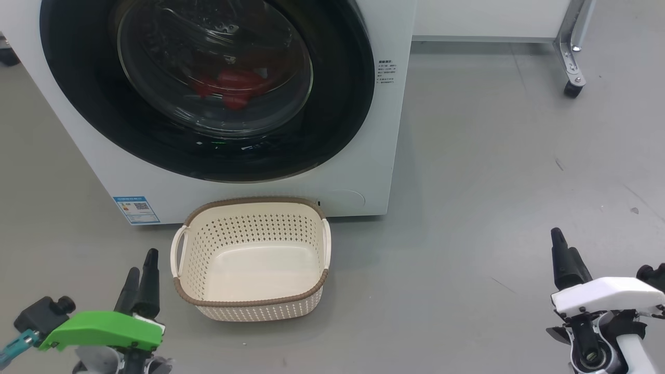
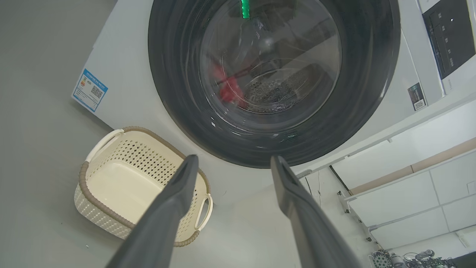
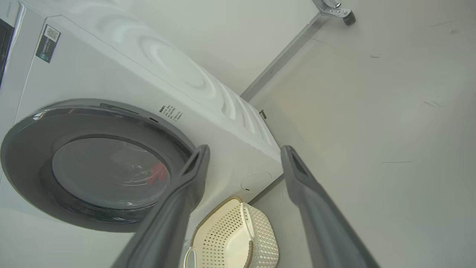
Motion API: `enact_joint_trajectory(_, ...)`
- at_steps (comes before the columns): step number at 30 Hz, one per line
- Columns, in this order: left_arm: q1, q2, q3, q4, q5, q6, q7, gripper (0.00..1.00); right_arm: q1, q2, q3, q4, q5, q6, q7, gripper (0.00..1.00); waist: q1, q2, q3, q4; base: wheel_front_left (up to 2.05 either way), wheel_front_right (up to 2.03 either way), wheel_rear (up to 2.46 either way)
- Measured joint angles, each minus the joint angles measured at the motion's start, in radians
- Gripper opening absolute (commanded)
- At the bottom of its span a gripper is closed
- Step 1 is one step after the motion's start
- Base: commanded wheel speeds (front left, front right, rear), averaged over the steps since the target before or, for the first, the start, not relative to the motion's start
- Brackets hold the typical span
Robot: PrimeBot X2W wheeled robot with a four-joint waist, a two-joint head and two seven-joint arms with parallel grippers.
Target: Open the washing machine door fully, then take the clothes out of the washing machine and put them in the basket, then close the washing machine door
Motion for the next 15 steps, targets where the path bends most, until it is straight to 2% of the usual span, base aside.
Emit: enact_joint_trajectory(15,-0.037,0.037,-0.102,-0.003,0.29,0.068,-0.053,1.0,-0.021,-0.024,0.106,0.002,-0.28,-0.061,-0.053,1.0,0.0,0.0,-0.001,-0.002,0.0,0.0,0.0)
